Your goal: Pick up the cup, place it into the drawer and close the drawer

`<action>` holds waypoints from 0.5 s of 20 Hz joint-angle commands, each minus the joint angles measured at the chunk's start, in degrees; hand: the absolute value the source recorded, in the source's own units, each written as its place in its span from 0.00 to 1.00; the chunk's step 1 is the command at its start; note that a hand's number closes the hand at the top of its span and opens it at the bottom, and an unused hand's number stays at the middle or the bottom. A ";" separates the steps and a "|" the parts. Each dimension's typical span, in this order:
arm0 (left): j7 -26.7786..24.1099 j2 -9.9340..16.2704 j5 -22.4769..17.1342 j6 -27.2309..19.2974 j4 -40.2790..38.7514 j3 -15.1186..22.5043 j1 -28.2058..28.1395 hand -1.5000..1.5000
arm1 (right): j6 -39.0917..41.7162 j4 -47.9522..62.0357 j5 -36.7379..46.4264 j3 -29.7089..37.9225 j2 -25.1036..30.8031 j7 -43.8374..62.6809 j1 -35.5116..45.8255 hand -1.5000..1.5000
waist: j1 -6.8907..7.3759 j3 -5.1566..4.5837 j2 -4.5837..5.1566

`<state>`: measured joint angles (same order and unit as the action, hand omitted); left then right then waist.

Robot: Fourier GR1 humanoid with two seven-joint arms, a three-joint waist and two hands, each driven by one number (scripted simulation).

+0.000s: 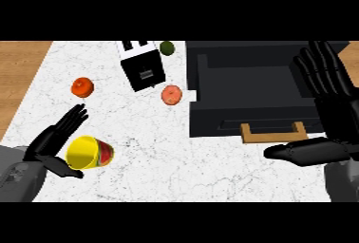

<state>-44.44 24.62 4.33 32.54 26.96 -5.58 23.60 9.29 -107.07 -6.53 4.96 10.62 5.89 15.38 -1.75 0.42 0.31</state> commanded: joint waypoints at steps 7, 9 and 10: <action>-14.53 -3.54 2.69 3.55 -6.64 3.39 -0.68 0.00 | 0.29 2.05 -0.03 -0.06 -0.05 0.00 1.34 0.00 | -0.34 -0.78 0.62; -13.65 -2.89 1.97 4.34 -8.18 2.77 1.88 0.00 | 0.94 2.54 -0.93 1.27 1.14 -0.12 3.11 0.00 | -0.66 -0.83 0.81; -14.23 -4.87 2.53 2.01 -8.78 3.28 1.40 0.00 | -1.38 -0.19 1.04 -1.21 -1.32 0.90 1.68 0.00 | -0.80 -0.84 0.60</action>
<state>-49.84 21.57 6.27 28.75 20.83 -2.92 24.65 8.99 -105.92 -6.36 4.86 10.44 6.35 17.32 -2.19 -0.27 0.87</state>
